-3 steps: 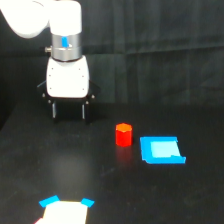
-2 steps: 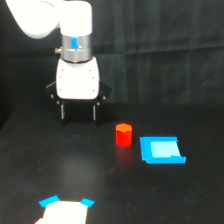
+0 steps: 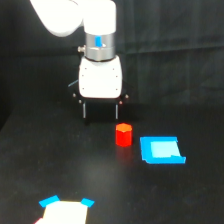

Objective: Pick up the red object from the table

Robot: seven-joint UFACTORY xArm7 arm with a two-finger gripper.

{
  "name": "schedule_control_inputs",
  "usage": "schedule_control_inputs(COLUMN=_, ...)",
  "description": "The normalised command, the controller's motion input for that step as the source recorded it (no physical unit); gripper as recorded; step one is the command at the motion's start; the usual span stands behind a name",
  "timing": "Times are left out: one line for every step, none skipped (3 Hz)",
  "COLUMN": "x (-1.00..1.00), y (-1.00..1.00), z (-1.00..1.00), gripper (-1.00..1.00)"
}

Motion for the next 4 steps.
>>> schedule_control_inputs(x=1.00, y=-0.80, z=-0.15, gripper=1.00)
schedule_control_inputs(x=-0.37, y=-0.24, z=-0.24, gripper=-0.92)
schedule_control_inputs(x=-0.22, y=-0.56, z=-0.33, gripper=-0.44)
schedule_control_inputs(x=-0.53, y=-0.46, z=-0.02, gripper=0.06)
